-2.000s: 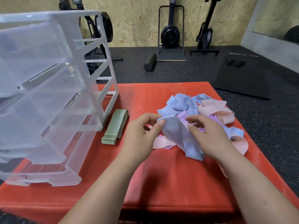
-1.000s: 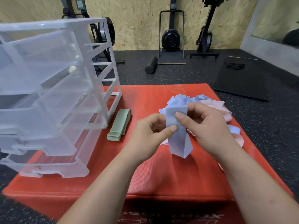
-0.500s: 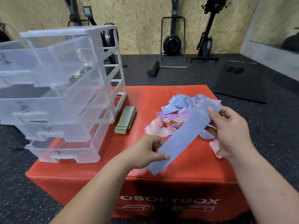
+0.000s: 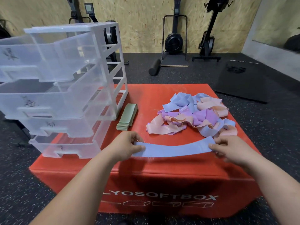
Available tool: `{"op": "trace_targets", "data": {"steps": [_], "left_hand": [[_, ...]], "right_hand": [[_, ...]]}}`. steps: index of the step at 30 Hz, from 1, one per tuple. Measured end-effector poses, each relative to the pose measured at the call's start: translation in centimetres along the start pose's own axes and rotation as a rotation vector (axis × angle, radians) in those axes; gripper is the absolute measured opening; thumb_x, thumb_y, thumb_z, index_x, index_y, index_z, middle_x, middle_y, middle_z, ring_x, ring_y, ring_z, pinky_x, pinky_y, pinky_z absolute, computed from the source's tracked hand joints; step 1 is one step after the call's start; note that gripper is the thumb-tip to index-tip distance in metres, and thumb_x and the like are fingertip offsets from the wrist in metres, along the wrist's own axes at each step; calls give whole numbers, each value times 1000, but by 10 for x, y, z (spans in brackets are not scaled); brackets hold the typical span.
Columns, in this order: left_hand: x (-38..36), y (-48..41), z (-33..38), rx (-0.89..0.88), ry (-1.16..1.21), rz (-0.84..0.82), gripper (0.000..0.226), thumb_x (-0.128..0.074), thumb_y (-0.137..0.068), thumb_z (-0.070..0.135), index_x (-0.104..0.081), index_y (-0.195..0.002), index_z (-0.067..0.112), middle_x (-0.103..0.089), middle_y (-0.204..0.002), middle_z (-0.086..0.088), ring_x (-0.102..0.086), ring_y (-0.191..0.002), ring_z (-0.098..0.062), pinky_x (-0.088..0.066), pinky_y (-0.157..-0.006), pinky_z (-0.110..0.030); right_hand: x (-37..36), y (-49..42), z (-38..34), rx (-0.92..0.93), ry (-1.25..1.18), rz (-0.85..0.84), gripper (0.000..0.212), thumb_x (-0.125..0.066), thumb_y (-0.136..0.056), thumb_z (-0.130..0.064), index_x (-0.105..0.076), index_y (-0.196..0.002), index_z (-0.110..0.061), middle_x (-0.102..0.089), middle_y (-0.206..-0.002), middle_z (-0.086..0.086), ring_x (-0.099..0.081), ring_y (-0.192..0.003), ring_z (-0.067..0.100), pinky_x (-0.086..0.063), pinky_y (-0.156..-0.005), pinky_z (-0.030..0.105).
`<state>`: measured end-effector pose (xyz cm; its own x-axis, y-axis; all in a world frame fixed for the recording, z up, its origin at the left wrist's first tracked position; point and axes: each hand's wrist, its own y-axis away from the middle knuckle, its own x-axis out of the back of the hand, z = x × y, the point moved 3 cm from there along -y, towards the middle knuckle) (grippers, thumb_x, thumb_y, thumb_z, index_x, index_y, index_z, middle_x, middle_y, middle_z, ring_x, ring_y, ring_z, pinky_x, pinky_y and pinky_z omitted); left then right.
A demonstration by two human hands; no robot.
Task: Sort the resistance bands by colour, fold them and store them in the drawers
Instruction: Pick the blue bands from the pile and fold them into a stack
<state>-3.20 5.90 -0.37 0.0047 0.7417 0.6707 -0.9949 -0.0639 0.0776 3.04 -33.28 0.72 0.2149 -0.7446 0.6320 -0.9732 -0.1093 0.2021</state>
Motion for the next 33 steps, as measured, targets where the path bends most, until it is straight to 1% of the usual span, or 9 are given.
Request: {"op": "trace_targets", "data": {"steps": [4, 12, 14, 16, 17, 21, 25, 29, 33], "left_hand": [[-6, -1, -5, 15, -188, -2, 12, -84, -88, 27, -72, -92, 29, -71, -81, 7, -63, -70, -11, -49, -63, -25], [-17, -4, -4, -22, -399, 36, 17, -75, -88, 22, -66, -100, 31, -69, -90, 10, -64, -87, -14, -53, -74, -30], [-16, -4, -5, -32, -473, 24, 19, -76, -88, 27, -64, -101, 34, -70, -94, 12, -65, -90, -14, -55, -77, -34], [-14, -5, -4, -68, -504, 14, 21, -79, -87, 32, -65, -103, 33, -69, -101, 12, -63, -89, -11, -51, -74, -30], [-12, -5, -4, -93, -504, 5, 24, -81, -87, 34, -66, -105, 32, -68, -104, 13, -60, -86, -8, -48, -71, -26], [-12, -2, -3, -183, -512, -99, 45, -88, -76, 41, -65, -115, 38, -62, -113, 18, -58, -96, -4, -51, -80, -28], [-14, 2, 0, -206, -547, -130, 51, -90, -72, 41, -66, -117, 39, -62, -113, 21, -57, -101, -7, -52, -85, -31], [-12, 3, 1, -206, -563, -106, 48, -90, -75, 37, -66, -117, 40, -63, -114, 22, -57, -101, -6, -51, -84, -29], [-13, 4, 6, -211, -568, -120, 54, -89, -77, 45, -63, -125, 42, -60, -118, 20, -53, -108, -7, -50, -92, -31]], "right_hand": [[-6, -2, 2, 70, 401, 24, 31, -81, -85, -37, -66, -70, -15, -64, -62, -3, -57, -59, 11, -40, -59, 32], [-17, -15, 16, 10, 693, -10, 28, -74, -81, -48, -61, -73, -25, -67, -82, -9, -63, -80, 14, -55, -74, 36], [-15, -16, 17, 13, 726, -15, 29, -74, -80, -50, -58, -78, -25, -72, -102, -12, -65, -89, 16, -53, -73, 35], [-12, -17, 16, 56, 714, -6, 34, -77, -76, -52, -55, -83, -27, -52, -143, -25, -65, -96, 18, -53, -76, 35], [-10, -17, 15, 71, 694, -9, 38, -79, -73, -53, -54, -88, -29, -47, -147, -27, -64, -93, 17, -53, -77, 36], [-2, -15, 10, 154, 701, -86, 58, -86, -70, -52, -59, -120, -42, -65, -114, -14, -60, -92, 12, -53, -81, 34], [1, -10, 12, 142, 742, -144, 53, -86, -73, -50, -65, -122, -44, -58, -87, -19, -59, -87, 7, -53, -80, 30], [2, -8, 13, 152, 712, -150, 53, -86, -73, -52, -65, -121, -47, -60, -89, -18, -58, -89, 7, -52, -81, 29], [10, -8, 8, 195, 587, -124, 47, -88, -74, -48, -66, -115, -47, -62, -85, -13, -58, -80, 3, -39, -64, 16]]}}
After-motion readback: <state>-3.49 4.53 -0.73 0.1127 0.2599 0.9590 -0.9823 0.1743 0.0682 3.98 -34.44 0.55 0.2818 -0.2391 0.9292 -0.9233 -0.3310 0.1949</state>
